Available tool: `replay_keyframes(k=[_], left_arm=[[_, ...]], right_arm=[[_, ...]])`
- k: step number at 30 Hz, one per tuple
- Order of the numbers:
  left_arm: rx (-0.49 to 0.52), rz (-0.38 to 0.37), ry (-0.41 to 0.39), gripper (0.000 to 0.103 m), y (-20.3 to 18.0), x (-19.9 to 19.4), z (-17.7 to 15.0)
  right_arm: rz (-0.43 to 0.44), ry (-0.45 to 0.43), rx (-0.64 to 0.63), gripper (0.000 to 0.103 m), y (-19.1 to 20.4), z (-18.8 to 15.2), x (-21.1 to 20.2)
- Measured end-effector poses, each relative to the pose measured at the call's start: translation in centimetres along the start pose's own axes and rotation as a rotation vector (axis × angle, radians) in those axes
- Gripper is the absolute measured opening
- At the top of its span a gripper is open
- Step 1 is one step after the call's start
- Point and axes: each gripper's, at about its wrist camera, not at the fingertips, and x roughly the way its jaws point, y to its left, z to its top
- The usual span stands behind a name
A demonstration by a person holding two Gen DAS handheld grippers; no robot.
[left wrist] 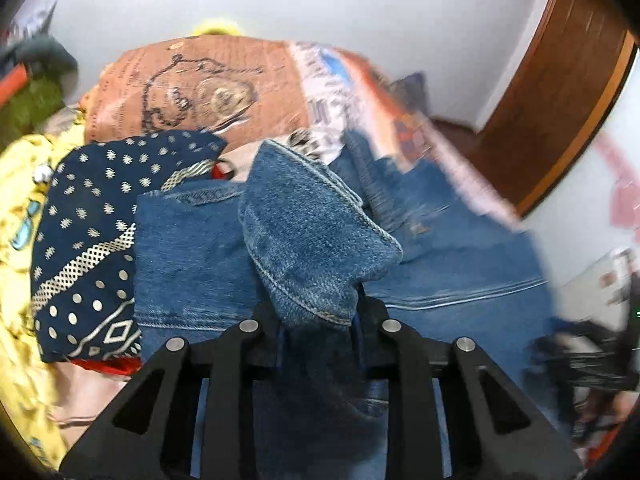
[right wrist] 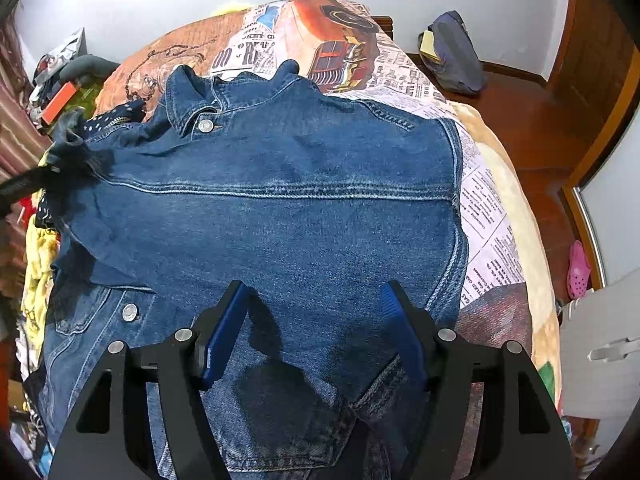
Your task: Fold large clothes
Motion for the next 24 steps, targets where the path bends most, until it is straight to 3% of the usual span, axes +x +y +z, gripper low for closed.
replay_keyframes(k=[4, 7, 14, 19, 24], left_arm=[[-0.04, -0.127, -0.045, 0.024, 0.7, -3.5, 0.0], [-0.057, -0.158, -0.032, 0.024, 1.7, -4.3, -0.7], [-0.003, 0.016, 0.122, 0.031, 4.1, -0.6, -5.0], [0.085, 0.135, 0.132, 0.035, 4.4, -0.5, -7.5], [0.03, 0.106, 0.12, 0.039, 6.8, -1.1, -9.1]], right_arm=[[-0.006, -0.028, -0.02, 0.065, 0.8, 0.6, -1.0], [-0.011, -0.051, -0.038, 0.065, 1.6, 1.1, -1.5], [-0.036, 0.02, -0.074, 0.067, 2.7, 0.8, 1.6], [-0.06, 0.02, -0.102, 0.071, 3.0, 0.3, 2.3], [-0.059, 0.017, -0.099, 0.072, 2.8, 0.2, 2.2]])
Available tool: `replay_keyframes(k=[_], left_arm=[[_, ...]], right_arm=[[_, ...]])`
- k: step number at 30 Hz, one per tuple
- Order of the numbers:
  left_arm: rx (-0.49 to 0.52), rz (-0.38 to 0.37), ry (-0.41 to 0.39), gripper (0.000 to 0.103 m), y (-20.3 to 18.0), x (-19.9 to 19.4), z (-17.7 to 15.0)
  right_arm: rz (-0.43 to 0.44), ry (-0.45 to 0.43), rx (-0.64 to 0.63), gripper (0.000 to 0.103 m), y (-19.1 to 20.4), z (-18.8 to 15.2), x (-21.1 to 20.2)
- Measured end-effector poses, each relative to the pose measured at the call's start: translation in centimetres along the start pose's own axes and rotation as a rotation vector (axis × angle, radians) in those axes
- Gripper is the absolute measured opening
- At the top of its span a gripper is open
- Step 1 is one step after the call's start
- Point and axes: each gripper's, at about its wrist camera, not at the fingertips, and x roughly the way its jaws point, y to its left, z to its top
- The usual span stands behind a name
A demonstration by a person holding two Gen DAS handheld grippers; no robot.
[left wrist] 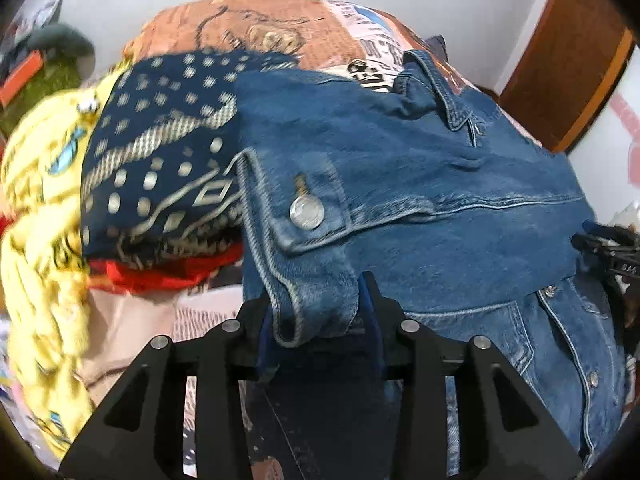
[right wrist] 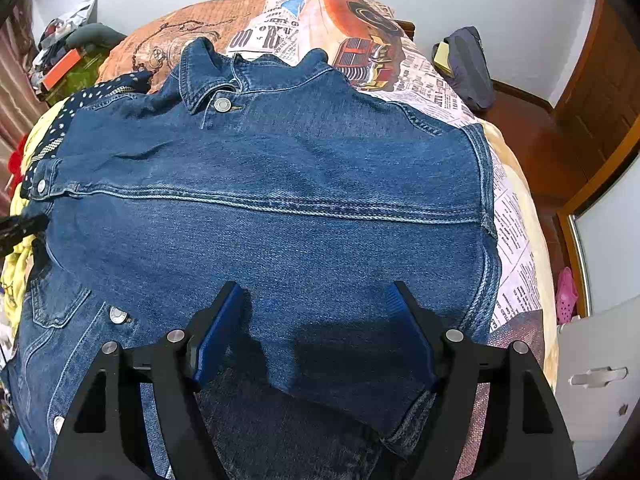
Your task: Fold large clothes
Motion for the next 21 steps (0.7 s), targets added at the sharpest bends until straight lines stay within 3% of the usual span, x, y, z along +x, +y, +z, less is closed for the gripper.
replay_keyframes(k=[3, 5, 13, 18, 21], left_arm=[[-0.047, -0.008, 0.018, 0.05, 1.2, 0.6, -0.7], [-0.048, 0.036, 0.014, 0.066, 1.3, 0.2, -0.9], [0.11, 0.181, -0.019, 0.068, -0.3, -3.2, -0.2], [0.15, 0.203, -0.075, 0.073, -1.1, -5.4, 1.1], [0.17, 0.202, -0.087, 0.081, -2.1, -5.7, 1.8]], right_arm=[[0.0, -0.002, 0.007, 0.073, -0.2, -0.1, -0.1], [-0.002, -0.002, 0.01, 0.074, -0.1, -0.2, -0.2], [-0.012, 0.014, 0.004, 0.074, -0.1, 0.0, -0.7], [-0.03, -0.019, -0.015, 0.074, -0.3, -0.1, -2.4], [-0.054, -0.047, -0.019, 0.074, -0.7, -0.3, -3.8]])
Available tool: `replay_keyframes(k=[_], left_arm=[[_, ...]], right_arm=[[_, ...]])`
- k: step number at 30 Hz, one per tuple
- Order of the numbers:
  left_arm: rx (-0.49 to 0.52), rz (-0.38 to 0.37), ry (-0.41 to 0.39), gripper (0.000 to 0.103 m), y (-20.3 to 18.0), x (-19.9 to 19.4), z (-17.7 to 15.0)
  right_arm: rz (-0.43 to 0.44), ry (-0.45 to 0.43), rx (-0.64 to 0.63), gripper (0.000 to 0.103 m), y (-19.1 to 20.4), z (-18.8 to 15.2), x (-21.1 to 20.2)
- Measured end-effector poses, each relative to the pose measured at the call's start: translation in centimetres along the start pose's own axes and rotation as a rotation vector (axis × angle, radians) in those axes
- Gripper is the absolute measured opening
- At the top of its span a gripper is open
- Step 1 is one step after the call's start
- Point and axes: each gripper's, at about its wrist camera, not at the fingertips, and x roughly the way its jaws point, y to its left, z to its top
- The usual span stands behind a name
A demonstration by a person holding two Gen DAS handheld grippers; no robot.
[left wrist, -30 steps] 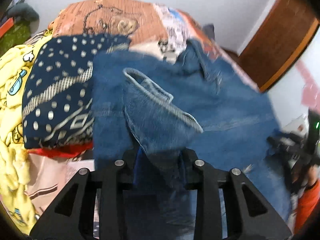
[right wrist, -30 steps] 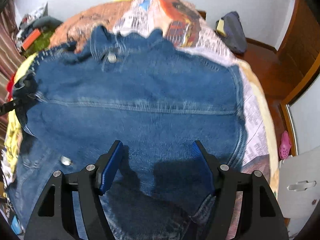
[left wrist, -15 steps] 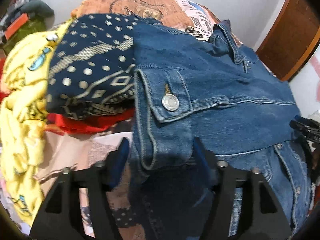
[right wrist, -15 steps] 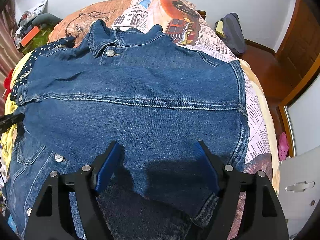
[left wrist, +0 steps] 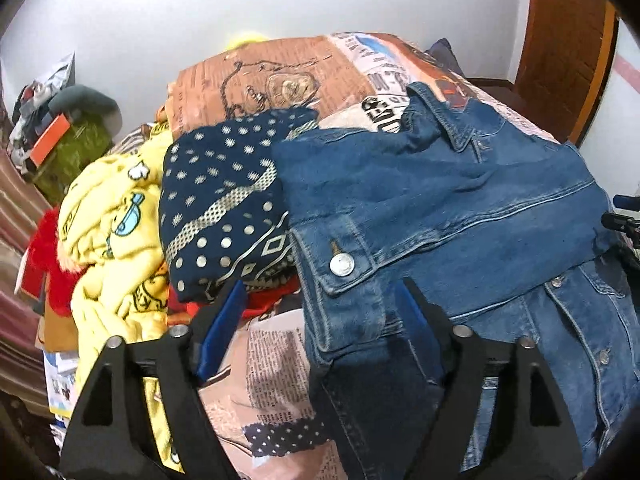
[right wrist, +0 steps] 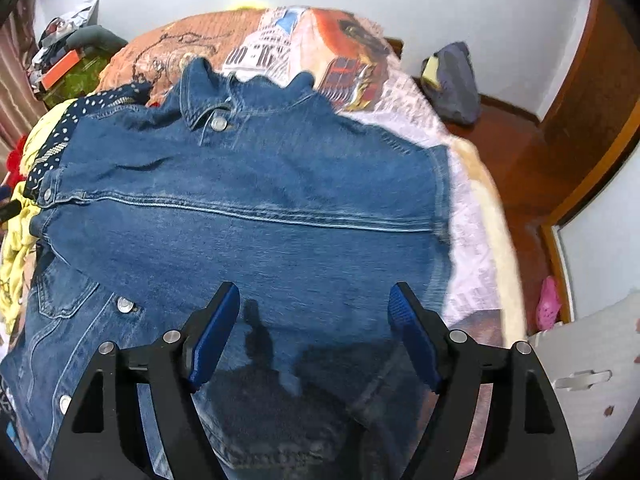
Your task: Fold large clothes
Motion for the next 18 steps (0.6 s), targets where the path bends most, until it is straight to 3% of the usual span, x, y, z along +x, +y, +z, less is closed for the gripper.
replay_keyframes(k=[4, 11, 15, 18], left_arm=[[0.027, -0.038, 0.017, 0.082, -1.1, -0.2, -1.3], [0.022, -0.039, 0.093, 0.083, -1.3, 1.3, -4.4], [0.015, -0.031, 0.045, 0.083, -0.5, 0.6, -2.4], [-0.025, -0.057, -0.022, 0.083, 1.1, 0.4, 0.5]], right_arm=[[0.028, -0.011, 0.037, 0.075, -1.5, -1.5, -1.6], [0.019, 0.062, 0.115, 0.078, -4.2, -5.6, -1.6], [0.024, 0.059, 0.166, 0.078, -5.6, -4.9, -1.7], [0.048, 0.007, 0.205, 0.078, -6.6, -2.4, -1.7]])
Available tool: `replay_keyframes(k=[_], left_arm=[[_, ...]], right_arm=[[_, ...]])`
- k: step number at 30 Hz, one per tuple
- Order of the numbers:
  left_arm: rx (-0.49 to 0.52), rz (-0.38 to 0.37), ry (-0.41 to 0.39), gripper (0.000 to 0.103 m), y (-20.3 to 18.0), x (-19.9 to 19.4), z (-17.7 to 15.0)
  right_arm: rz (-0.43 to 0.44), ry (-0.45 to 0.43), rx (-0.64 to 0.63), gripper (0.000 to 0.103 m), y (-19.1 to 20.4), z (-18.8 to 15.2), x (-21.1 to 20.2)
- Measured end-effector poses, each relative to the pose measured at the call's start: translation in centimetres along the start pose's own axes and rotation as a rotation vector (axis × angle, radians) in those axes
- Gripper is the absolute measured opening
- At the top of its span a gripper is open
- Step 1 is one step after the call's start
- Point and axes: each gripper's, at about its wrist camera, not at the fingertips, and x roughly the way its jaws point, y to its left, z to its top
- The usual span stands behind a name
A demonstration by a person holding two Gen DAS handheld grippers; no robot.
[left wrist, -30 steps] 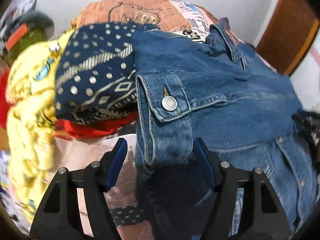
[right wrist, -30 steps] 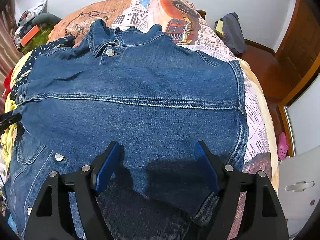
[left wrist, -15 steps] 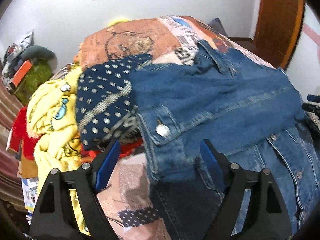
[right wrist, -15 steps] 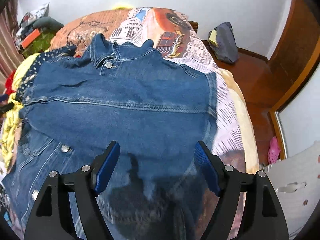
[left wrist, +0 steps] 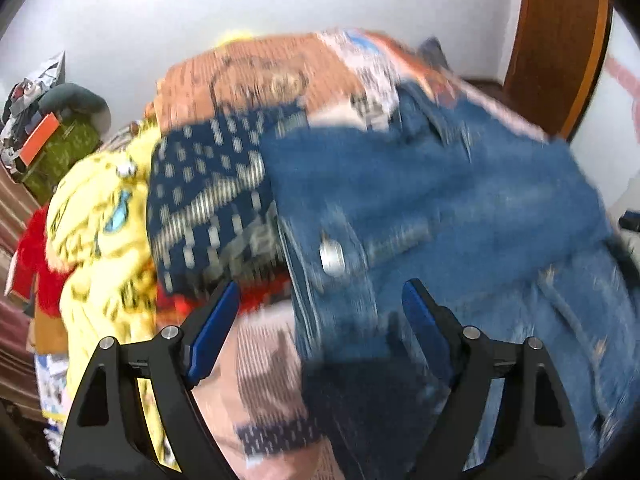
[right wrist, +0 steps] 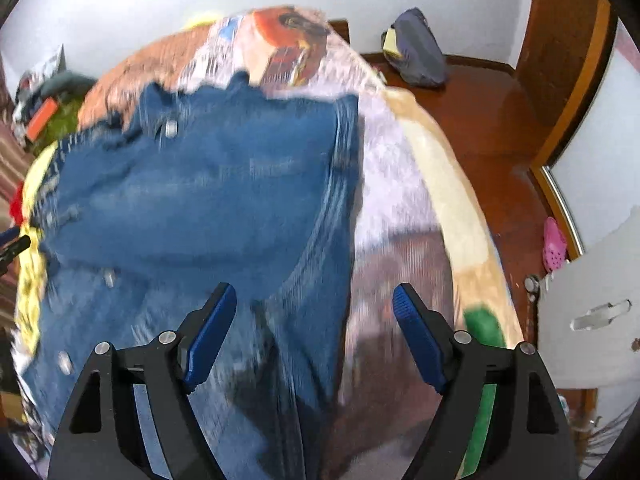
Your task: Fold large clothes
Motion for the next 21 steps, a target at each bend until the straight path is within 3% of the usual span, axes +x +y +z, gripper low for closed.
replay_keyframes(k=[5, 7, 11, 15, 18, 20, 21], left_arm=[[-0.159, -0.112, 0.009, 0.083, 3.9, 3.6, 4.7], [-0.213, -0.104, 0.027, 0.083, 5.2, 5.6, 6.0], [-0.275, -0.129, 0.081, 0.07, 6.6, 9.6, 7.2], [-0.317, -0.183, 0.104, 0.065, 7.0, 12.2, 7.3], [-0.334, -0.225, 0.081, 0.06, 7.1, 12.8, 7.4], [-0.336, -0.262, 0.067, 0.043, 7.0, 13.0, 7.6], [-0.34, -0.272, 0.066, 0.04, 7.0, 13.1, 7.8]], right_arm=[[0.028, -0.041, 0.012, 0.078, 0.1, 4.3, 2.0], [0.021, -0.031, 0.015, 0.078, 0.0, 5.6, 3.3], [0.03, -0.002, 0.022, 0.078, -0.4, 8.1, 6.5], [0.007, 0.02, 0.037, 0.077, -1.6, 9.8, 9.2], [0.015, 0.031, 0.068, 0.061, -2.5, 10.3, 10.5], [0.022, 0.016, 0.082, 0.048, -2.9, 10.5, 10.8], [0.026, 0.0, 0.091, 0.042, -3.0, 10.5, 10.7]])
